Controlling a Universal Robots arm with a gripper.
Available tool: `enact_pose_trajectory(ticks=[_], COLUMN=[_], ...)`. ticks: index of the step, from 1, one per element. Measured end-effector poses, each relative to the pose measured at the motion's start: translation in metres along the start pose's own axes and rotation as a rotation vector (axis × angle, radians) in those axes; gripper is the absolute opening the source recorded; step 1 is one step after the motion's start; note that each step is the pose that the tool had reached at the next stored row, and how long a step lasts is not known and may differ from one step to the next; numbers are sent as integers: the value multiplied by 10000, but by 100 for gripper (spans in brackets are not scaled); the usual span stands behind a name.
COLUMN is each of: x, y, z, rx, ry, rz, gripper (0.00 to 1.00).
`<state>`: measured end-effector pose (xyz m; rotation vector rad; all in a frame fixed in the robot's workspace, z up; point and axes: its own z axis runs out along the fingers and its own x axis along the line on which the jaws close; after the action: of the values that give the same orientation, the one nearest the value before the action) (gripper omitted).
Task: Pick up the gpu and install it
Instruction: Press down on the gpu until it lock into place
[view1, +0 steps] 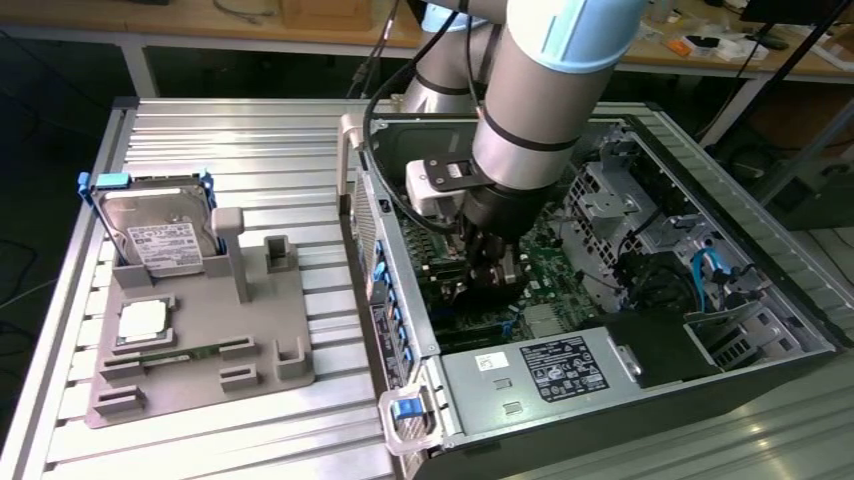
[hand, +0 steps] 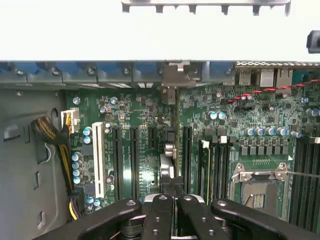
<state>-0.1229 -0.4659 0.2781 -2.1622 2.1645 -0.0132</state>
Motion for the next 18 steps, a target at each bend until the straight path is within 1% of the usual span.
enact_pose_trajectory(ticks=[3,9,10,11,15,18], x=[0,0,0,0,-5,-9], y=[53,239,308,350,420,444], z=[-2,-14,-17,-20,-24,-26], rx=[0,10,18,23,33,36], ry=[0,0,0,1,0,0], rz=[1,1,0,-1,-1,-1], gripper=[11,11,11,11,11,11])
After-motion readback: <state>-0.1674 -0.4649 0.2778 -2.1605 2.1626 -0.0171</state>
